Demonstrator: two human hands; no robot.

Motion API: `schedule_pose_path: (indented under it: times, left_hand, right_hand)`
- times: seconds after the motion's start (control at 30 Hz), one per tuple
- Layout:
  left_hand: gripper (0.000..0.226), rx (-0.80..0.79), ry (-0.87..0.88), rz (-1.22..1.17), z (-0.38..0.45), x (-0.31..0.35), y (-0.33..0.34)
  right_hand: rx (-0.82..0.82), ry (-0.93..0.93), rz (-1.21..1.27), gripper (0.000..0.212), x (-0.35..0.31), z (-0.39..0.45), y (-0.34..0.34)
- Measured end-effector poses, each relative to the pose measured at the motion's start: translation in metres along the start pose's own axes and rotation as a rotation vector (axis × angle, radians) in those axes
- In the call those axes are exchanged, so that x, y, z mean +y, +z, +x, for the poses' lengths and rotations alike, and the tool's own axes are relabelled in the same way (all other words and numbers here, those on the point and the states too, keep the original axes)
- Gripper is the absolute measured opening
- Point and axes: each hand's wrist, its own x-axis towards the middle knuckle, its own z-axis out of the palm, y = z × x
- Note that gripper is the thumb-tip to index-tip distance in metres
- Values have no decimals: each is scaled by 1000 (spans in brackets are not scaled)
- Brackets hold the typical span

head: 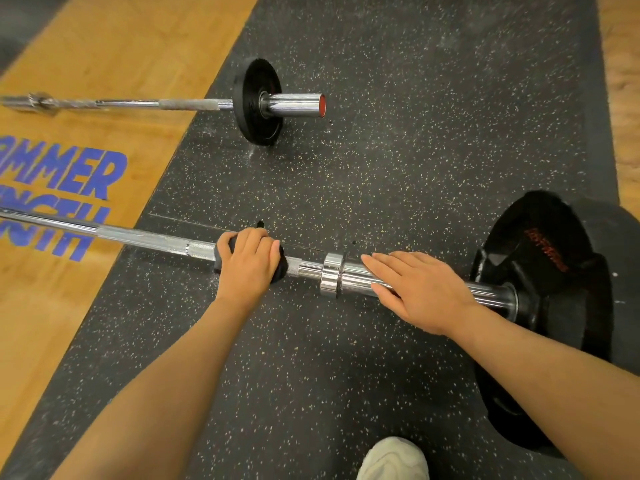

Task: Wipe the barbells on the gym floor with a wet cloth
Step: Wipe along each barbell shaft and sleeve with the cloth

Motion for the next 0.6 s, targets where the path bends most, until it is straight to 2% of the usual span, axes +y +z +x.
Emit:
schedule_pose_path:
  times: [0.17,0.3,0.6]
  left_hand:
    - [28,39,-7,61,11,5,-39]
    - [26,61,7,53,18,6,-89]
    - [36,-62,-161,35,17,-15,-196]
  right_hand:
    - [-120,48,10,54,-2,0,-9]
    - [-206,43,7,56,-12,-2,-43]
    - [-240,-44,49,52,-55,15,-143]
